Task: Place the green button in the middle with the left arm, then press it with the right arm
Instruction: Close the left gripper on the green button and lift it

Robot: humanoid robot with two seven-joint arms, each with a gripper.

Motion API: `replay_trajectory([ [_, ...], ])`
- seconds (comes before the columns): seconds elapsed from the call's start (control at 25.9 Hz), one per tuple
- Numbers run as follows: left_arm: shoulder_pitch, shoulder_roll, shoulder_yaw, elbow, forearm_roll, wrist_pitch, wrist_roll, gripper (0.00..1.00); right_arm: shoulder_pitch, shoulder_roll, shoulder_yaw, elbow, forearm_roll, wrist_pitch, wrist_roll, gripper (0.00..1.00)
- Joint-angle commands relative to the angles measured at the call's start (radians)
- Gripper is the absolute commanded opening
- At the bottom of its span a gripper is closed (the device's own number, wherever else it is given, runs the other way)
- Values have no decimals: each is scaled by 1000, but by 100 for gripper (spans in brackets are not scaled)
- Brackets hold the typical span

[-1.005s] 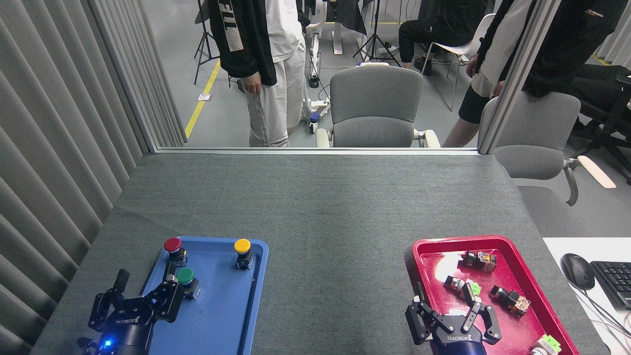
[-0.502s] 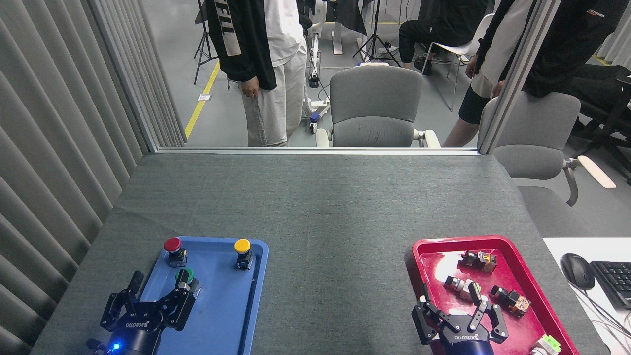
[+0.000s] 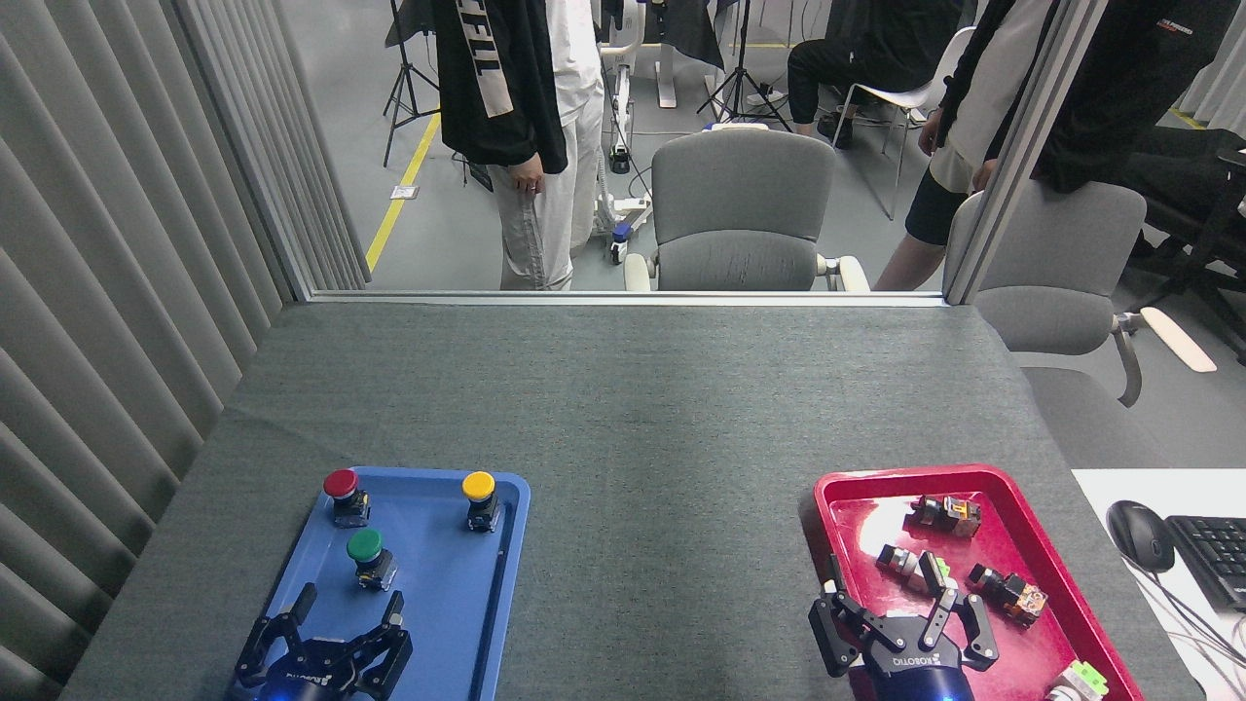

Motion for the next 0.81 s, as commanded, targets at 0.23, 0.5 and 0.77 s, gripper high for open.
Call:
replay_trajectory([
  [0.23, -142, 6, -1, 217, -10, -93, -10, 99, -33, 18, 9, -9, 11, 14, 72, 99],
  [0.5, -211, 23, -2, 306, -4, -102, -13, 99, -47, 21, 9, 17, 14, 14, 38, 99],
  [0.77, -283, 10, -7, 410, -13, -151, -7, 98, -39, 49, 9, 41, 29, 11, 30, 99],
])
